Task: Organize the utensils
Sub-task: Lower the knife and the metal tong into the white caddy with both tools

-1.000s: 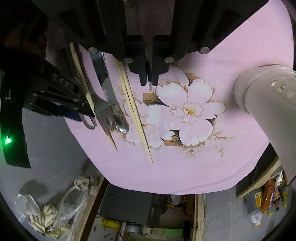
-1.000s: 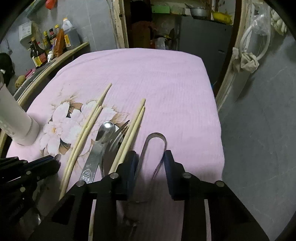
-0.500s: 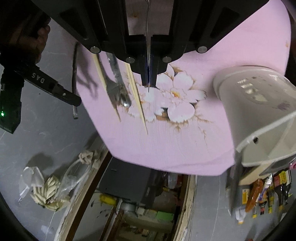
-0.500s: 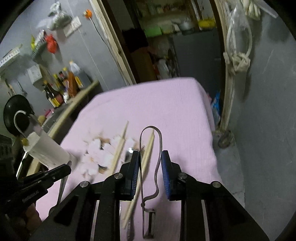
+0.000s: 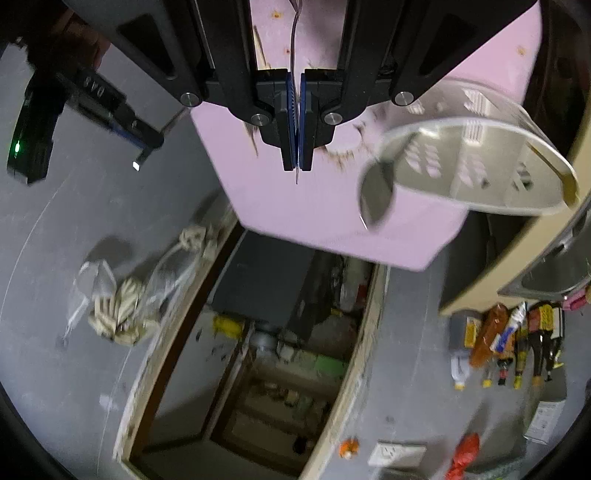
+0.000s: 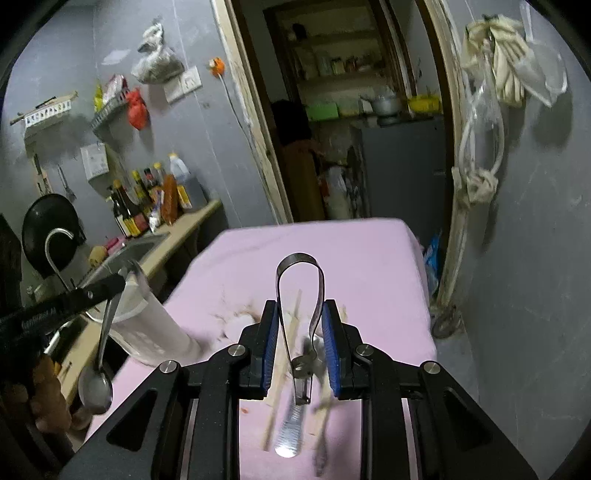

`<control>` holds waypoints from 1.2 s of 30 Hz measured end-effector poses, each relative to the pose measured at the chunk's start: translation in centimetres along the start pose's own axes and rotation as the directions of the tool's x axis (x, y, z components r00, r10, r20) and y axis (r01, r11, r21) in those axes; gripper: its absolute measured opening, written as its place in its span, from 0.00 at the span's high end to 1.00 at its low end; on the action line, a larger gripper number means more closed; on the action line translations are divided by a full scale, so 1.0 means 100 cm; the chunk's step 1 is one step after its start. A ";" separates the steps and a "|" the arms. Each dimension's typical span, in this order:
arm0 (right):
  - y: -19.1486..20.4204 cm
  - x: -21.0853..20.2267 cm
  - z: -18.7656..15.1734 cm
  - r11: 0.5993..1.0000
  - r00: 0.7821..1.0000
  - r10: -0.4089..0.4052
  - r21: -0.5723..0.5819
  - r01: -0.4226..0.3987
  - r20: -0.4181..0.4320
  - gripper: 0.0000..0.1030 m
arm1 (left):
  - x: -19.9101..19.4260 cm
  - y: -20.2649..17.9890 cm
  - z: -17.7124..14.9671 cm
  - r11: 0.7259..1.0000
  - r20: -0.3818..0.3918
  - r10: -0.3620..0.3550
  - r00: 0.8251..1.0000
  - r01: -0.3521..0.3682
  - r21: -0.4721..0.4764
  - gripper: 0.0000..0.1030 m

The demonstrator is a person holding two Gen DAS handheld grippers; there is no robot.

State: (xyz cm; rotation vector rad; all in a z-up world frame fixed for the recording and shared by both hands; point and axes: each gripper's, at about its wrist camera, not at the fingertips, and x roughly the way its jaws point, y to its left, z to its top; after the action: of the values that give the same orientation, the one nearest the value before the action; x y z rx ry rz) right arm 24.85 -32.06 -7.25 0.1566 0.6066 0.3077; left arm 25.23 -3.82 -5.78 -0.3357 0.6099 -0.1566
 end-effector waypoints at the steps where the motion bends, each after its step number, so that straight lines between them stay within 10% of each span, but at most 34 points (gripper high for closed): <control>1: 0.007 -0.004 0.004 1.000 1.000 0.003 -0.004 -0.002 0.012 0.80 | -0.007 0.004 0.008 1.000 0.016 -0.006 1.000 0.006 -0.008 0.98; 18: 0.153 -0.031 0.043 0.977 0.968 0.189 -0.136 -0.167 0.168 0.80 | -0.072 0.117 0.094 0.994 0.252 0.084 0.964 -0.063 -0.091 0.98; 36: 0.202 0.047 0.029 0.986 0.982 0.154 -0.089 -0.144 0.108 0.80 | -0.023 0.181 0.099 0.991 0.257 0.103 0.961 -0.078 -0.106 0.98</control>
State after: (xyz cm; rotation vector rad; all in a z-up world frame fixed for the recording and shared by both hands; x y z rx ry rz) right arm 25.42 -11.58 -2.65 0.1415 0.4684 0.4645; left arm 29.99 16.21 -3.41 -0.4121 0.3697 0.0055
